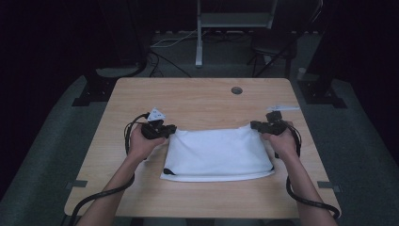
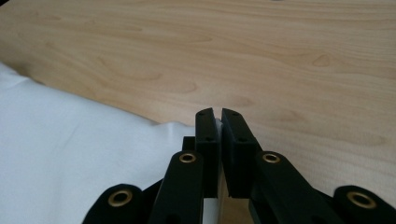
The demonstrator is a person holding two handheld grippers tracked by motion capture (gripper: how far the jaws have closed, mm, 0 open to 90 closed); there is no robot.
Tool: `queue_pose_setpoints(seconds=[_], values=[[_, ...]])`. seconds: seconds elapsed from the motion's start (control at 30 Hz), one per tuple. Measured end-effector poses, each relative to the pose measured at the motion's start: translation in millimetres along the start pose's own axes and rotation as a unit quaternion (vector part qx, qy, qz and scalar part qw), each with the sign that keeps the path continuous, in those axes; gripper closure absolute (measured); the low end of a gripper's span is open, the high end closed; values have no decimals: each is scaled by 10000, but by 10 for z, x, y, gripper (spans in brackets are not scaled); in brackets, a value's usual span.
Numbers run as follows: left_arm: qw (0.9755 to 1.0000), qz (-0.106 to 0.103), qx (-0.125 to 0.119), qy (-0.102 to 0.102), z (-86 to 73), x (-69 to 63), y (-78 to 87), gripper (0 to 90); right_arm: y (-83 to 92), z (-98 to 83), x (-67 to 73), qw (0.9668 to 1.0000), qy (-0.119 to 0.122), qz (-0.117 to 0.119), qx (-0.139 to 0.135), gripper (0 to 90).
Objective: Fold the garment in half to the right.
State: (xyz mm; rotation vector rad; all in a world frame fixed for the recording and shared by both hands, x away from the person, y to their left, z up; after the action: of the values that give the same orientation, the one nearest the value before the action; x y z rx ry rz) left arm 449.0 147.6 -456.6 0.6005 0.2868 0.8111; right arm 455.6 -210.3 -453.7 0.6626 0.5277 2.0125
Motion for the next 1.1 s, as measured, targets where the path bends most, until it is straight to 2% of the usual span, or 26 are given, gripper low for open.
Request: queue_pose_setpoints(seconds=[0.2, 0.3, 0.4, 0.47, 0.57, 0.67, 0.73, 0.87, 0.93, 1.1], values=[[9998, 132, 41, 108, 9, 80, -87, 820, -124, 20, -84, 9997, -73, -230, -8, 841], [9997, 144, 146, 99, -27, 70, -97, 756, -145, -8, -129, 9994, -87, -347, 4, 760], [9999, 44, 91, 90, -41, -9, -7, 671, -40, -5, -138, 9990, 8, -441, -88, 649], [10000, -39, 24, 64, -56, -68, 85, 644, 85, -15, -134, 9988, 97, -470, -91, 617], [9999, -107, -55, 73, -115, -134, 235, 599, 308, -85, -99, 9991, 155, -378, -97, 575], [9995, -257, -121, 150, -205, -197, 356, 577, 484, -251, -47, 9996, 174, -218, 29, 550], [9991, -352, -178, 154, -263, -257, 418, 548, 558, -381, -30, 9999, 63, -59, 124, 529], [9978, -506, -339, 246, -356, -354, 525, 477, 629, -555, -73, 9997, -205, 93, 133, 485], [9967, -476, -487, 430, -374, -351, 569, 398, 640, -600, -83, 9989, -392, 219, 104, 468], [9953, -435, -635, 592, -432, -356, 618, 312, 586, -630, -59, 9981, -482, 360, 158, 425]])
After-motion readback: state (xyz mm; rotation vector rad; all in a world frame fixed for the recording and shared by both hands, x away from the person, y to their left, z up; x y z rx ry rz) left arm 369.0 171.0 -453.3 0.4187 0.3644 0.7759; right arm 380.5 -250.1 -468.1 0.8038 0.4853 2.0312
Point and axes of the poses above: each handheld gripper's, and its own axes: y roughly backward along the jaws, z roughly out of its top, x roughly to its left, the point moved 6 cm from there along -y, roughly forward along the jaws, and after that the axes turned 1 degree about -y, right-handed, at the moved point
